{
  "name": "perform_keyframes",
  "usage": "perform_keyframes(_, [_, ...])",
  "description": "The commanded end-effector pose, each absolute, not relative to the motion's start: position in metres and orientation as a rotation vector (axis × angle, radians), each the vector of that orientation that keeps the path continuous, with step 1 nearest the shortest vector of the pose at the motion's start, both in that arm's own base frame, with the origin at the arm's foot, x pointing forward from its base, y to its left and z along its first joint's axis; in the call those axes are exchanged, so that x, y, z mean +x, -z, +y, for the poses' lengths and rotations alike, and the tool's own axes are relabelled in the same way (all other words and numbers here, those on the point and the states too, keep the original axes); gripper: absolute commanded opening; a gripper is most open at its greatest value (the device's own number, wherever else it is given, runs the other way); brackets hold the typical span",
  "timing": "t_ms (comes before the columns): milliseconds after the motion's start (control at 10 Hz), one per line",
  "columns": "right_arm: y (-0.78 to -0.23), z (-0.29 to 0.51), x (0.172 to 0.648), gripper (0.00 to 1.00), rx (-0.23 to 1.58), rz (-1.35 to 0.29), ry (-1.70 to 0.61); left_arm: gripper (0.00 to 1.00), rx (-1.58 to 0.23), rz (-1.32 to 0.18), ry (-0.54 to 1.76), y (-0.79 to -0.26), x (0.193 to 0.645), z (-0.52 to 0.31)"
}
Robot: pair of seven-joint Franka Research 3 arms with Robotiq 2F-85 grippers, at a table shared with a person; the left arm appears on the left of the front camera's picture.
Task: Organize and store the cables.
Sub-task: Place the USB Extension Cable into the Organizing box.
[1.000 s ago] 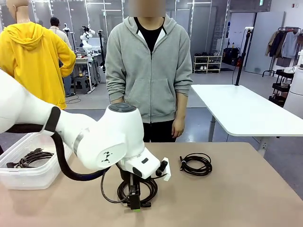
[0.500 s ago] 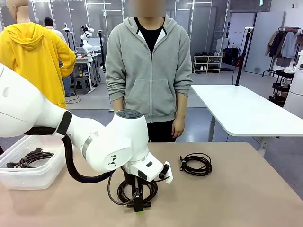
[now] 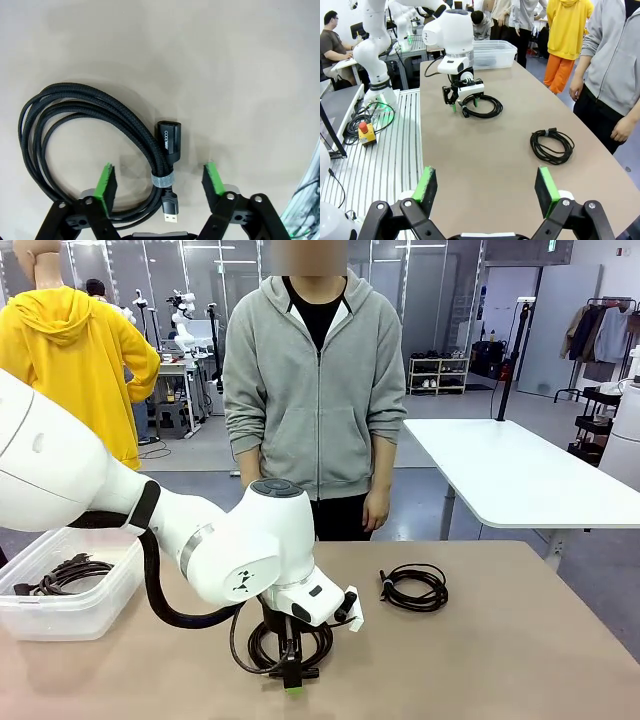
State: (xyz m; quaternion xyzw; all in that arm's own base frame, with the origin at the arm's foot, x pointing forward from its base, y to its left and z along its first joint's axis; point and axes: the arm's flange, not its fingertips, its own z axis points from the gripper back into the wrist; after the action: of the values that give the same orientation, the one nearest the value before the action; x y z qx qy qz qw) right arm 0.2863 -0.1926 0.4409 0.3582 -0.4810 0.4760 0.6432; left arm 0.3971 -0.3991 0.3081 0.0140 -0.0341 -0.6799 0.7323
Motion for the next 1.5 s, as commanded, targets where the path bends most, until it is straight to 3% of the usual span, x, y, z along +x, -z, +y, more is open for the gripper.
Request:
perform_keyframes(0, [-0.441, -0.193, 0.287, 1.00, 0.815, -1.120, -1.092, 0.08, 0.049, -0.067, 1.512, -0.312, 0.399, -0.402])
perform_keyframes(100, [-0.441, -0.193, 0.287, 1.00, 0.815, -1.120, -1.092, 0.00, 0.040, -0.058, 1.512, -0.312, 0.399, -0.402])
perform_keyframes(400, [-0.441, -0.193, 0.287, 1.00, 0.815, -1.120, -1.092, 0.04, 0.027, -0.053, 1.522, -0.315, 0.399, -0.401])
perform_keyframes(600, [-0.441, -0.193, 0.287, 1.00, 0.815, -1.120, -1.092, 0.00, 0.030, -0.060, 1.518, -0.323, 0.398, -0.398])
perform_keyframes(1100, [-0.441, -0.193, 0.287, 1.00, 0.815, -1.120, -1.092, 0.00, 0.080, -0.134, 1.628, -0.409, 0.393, -0.390])
perform_keyframes(1400, [-0.441, -0.193, 0.287, 1.00, 0.815, -1.120, -1.092, 0.00, 0.085, -0.157, 1.725, -0.432, 0.398, -0.396])
